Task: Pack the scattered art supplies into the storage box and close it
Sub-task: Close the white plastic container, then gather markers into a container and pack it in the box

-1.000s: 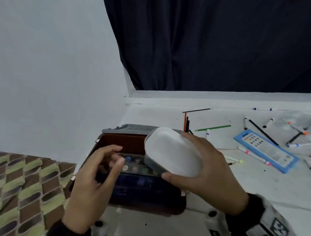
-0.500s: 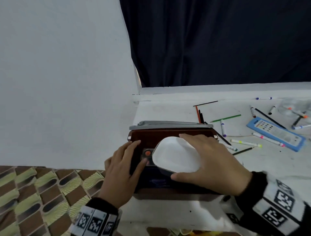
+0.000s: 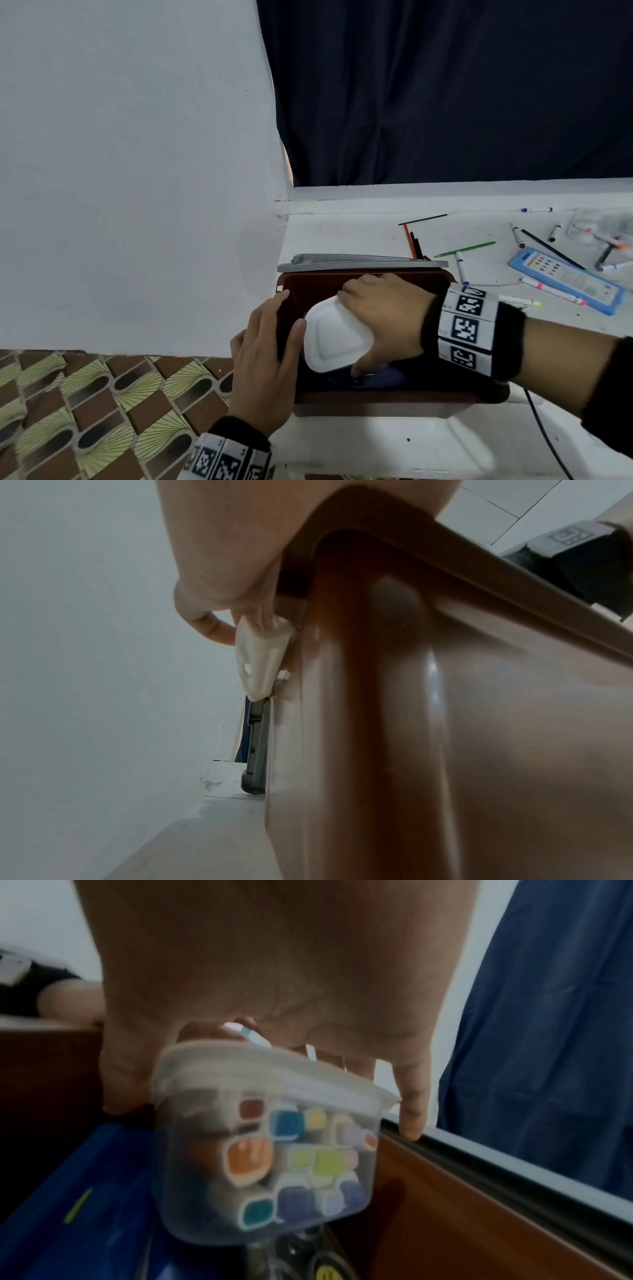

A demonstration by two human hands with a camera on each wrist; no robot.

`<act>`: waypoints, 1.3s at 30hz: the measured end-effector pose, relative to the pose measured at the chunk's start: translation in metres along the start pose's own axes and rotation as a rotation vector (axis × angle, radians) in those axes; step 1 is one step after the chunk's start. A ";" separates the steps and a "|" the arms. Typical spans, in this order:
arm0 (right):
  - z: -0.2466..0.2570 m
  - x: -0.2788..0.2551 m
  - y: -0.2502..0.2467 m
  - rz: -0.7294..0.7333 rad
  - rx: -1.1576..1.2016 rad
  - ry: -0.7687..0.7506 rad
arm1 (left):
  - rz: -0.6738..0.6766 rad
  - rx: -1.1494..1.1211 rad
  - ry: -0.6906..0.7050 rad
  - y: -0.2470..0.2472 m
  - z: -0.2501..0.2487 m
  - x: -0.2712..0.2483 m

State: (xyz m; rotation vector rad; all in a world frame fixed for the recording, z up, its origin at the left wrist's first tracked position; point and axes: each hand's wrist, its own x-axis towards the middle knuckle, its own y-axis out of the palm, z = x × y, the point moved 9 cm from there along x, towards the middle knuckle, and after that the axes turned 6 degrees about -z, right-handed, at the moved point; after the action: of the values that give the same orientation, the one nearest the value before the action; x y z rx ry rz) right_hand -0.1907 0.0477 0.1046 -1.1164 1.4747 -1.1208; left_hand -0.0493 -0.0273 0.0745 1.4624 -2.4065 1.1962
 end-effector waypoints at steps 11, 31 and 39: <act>0.009 0.028 0.027 0.071 -0.082 -0.060 | -0.011 0.009 0.036 -0.001 -0.004 0.002; -0.009 -0.042 -0.025 -0.240 -0.018 0.046 | 0.099 0.212 0.097 0.003 -0.016 -0.004; -0.058 -0.116 -0.040 -0.510 0.233 0.166 | 0.125 0.110 0.235 0.028 -0.103 -0.018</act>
State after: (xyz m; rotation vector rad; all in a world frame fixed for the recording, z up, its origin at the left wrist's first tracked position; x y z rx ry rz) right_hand -0.2262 0.1618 0.1696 -1.2928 1.1661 -1.7260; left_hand -0.0929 0.0595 0.1217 1.1359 -2.3339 1.4587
